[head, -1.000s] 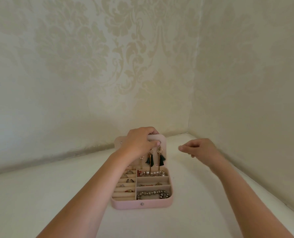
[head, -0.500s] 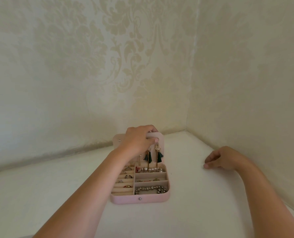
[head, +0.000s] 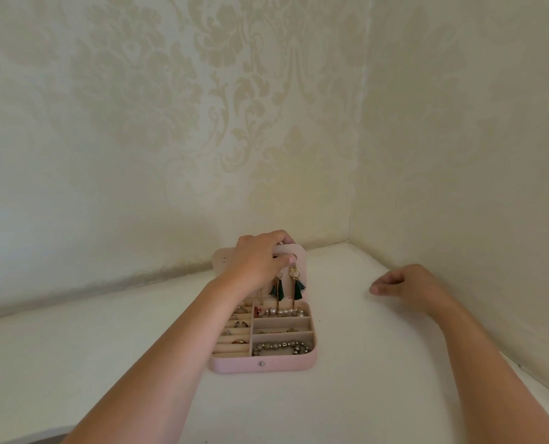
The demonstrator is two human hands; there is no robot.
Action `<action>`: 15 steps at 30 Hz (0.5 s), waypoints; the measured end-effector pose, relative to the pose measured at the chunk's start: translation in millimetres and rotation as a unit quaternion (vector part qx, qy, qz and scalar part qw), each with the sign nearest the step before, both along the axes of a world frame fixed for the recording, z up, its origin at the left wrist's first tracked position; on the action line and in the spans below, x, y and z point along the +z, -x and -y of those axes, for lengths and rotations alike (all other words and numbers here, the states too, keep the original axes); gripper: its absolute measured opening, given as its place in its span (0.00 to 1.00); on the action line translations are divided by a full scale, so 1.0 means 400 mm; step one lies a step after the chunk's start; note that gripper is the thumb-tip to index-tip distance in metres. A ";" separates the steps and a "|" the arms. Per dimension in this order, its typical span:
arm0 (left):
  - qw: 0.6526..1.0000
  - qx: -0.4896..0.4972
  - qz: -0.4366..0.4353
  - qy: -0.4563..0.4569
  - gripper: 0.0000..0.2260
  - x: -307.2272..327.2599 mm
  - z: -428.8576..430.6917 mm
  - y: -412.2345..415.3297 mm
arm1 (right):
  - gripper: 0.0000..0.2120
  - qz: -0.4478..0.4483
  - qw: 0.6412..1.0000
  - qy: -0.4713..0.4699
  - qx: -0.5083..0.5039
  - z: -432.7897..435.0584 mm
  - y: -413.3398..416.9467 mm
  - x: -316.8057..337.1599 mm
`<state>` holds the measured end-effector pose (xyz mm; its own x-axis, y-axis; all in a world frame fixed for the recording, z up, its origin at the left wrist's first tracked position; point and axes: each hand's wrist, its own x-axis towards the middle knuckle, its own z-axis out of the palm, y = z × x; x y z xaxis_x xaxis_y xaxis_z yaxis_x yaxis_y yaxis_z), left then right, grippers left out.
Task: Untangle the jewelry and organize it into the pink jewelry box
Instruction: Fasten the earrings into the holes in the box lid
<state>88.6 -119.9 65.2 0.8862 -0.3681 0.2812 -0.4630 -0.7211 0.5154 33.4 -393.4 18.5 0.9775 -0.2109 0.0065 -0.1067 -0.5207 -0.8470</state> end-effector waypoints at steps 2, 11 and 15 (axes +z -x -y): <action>1.000 0.004 0.005 0.013 0.06 -0.005 -0.002 -0.003 | 0.02 0.055 0.994 -0.098 -0.003 -0.019 -0.001 0.016; 0.999 -0.016 0.028 0.031 0.07 -0.019 -0.011 -0.002 | 0.03 -0.018 0.878 -0.468 0.099 -0.191 -0.110 0.080; 0.999 -0.030 0.032 0.024 0.08 -0.018 -0.015 -0.007 | 0.05 -0.110 0.865 -0.447 0.199 -0.249 -0.149 0.081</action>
<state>91.3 -113.9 58.0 0.8431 -0.4046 0.3541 -0.5370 -0.6669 0.5167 93.1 -294.0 50.9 0.9305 0.3181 -0.1815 -0.2804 0.3002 -0.9117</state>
